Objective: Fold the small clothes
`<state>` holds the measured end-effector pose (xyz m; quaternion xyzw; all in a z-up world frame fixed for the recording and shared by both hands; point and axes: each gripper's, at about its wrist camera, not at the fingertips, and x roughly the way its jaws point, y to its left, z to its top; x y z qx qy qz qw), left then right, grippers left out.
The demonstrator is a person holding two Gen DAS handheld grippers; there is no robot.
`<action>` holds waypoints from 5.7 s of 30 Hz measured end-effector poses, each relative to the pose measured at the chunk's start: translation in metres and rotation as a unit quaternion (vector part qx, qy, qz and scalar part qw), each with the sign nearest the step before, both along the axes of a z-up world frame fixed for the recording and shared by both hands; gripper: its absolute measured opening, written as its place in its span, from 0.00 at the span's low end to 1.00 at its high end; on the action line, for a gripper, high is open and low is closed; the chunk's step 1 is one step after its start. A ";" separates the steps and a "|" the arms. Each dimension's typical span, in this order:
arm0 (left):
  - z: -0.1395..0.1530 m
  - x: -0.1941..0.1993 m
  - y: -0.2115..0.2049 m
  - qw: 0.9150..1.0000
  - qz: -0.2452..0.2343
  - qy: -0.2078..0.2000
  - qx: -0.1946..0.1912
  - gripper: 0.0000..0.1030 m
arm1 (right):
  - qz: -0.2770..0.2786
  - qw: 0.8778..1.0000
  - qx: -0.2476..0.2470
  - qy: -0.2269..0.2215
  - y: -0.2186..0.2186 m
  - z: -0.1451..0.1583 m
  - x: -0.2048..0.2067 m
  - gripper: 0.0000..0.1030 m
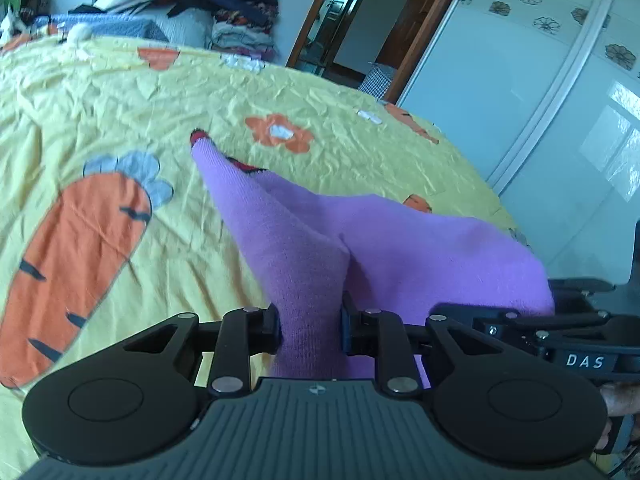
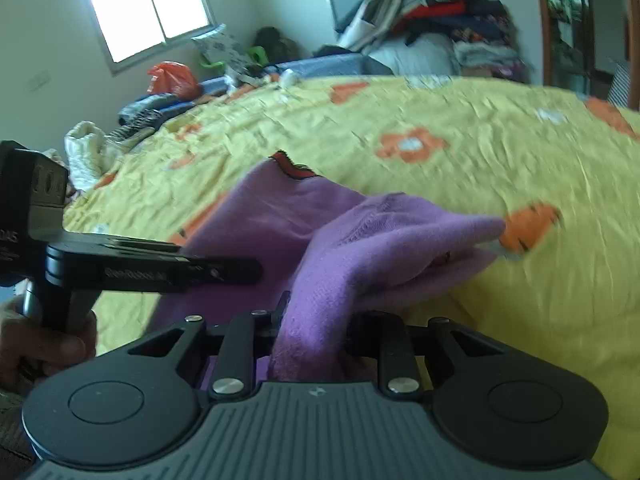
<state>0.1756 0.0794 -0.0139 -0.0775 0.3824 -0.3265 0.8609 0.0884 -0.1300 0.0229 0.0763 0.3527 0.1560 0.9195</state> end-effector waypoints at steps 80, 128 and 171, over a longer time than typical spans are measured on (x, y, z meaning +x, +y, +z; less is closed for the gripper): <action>-0.012 0.017 0.015 0.983 0.172 0.007 0.056 0.99 | -0.017 0.993 -0.112 -0.021 0.043 -0.037 0.056 0.45; -0.015 -0.122 0.034 0.986 0.152 0.022 0.063 1.00 | -0.009 0.987 -0.158 -0.035 0.073 -0.022 0.039 0.65; -0.038 -0.140 0.034 0.975 0.182 0.029 0.127 1.00 | -0.070 0.986 -0.140 0.055 0.083 -0.063 -0.084 1.00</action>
